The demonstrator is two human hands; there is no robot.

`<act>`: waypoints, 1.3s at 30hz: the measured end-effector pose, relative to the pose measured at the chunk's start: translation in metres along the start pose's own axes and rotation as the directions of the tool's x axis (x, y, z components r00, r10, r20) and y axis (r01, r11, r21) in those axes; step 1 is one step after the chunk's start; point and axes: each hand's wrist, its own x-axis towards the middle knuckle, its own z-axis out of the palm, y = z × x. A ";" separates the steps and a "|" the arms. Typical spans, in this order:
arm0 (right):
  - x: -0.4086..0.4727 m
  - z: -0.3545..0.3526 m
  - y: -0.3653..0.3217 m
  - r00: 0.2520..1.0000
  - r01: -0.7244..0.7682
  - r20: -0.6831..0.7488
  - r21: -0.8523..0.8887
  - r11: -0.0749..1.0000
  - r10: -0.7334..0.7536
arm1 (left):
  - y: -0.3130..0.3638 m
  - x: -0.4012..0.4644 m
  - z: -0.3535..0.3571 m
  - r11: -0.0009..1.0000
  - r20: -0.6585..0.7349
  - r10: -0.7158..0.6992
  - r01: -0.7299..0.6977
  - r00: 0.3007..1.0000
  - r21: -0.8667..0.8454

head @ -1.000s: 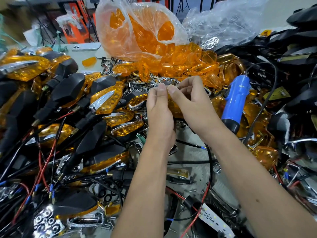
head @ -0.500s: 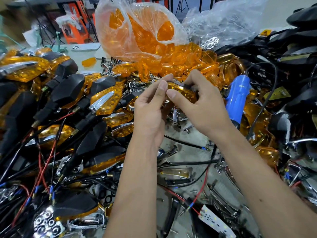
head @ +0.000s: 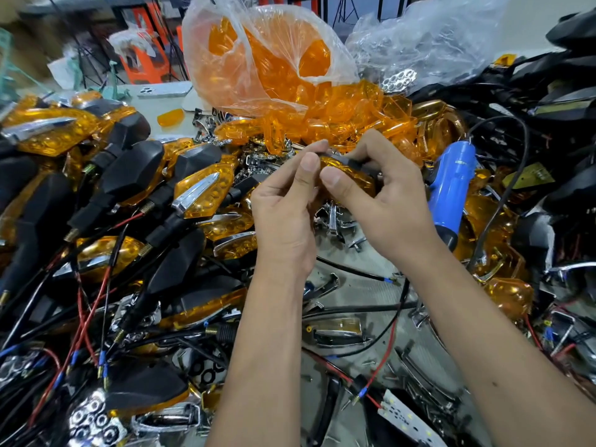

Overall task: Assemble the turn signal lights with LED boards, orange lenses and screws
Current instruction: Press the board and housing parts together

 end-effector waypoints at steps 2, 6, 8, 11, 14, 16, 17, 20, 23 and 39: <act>-0.001 0.002 0.001 0.997 -0.073 0.027 -0.059 0.996 0.074 | -0.002 0.001 0.002 0.998 -0.040 0.023 -0.020 0.999 0.057; 0.002 0.008 -0.007 0.981 -0.193 -0.059 -0.114 0.975 0.187 | -0.010 0.003 0.003 0.990 -0.050 0.070 -0.063 0.996 0.124; 0.007 0.006 -0.012 0.969 -0.242 -0.089 -0.175 0.954 0.229 | -0.009 0.003 0.002 0.991 -0.053 0.054 -0.047 0.997 0.123; 0.010 0.005 -0.014 0.820 -0.572 0.069 0.117 0.812 0.568 | -0.005 0.004 0.002 0.990 -0.021 0.044 -0.040 0.999 0.132; 0.009 0.010 -0.018 0.601 -0.799 0.342 0.259 0.543 0.722 | -0.001 0.003 0.006 0.996 0.005 0.033 -0.033 0.999 0.086; 0.008 0.015 -0.019 0.535 -0.845 0.373 0.215 0.490 0.758 | 0.001 0.003 0.008 0.998 0.012 0.021 -0.022 1.000 0.056; 0.009 0.017 -0.018 0.507 -0.861 0.376 0.183 0.474 0.776 | 0.001 0.003 0.009 0.999 0.008 0.010 -0.010 1.000 0.041; 0.007 0.021 -0.017 0.511 -0.855 0.410 0.148 0.498 0.755 | 0.003 0.002 0.009 0.998 -0.074 -0.054 0.052 0.996 -0.035; 0.002 0.021 -0.017 0.602 -0.791 0.428 0.200 0.579 0.674 | 0.006 0.004 0.008 0.993 -0.160 -0.095 0.081 0.983 -0.091; 0.006 -0.013 0.003 0.850 -0.090 0.523 0.023 0.996 0.065 | 0.013 0.017 -0.009 0.882 -0.378 -0.450 0.335 0.809 -0.332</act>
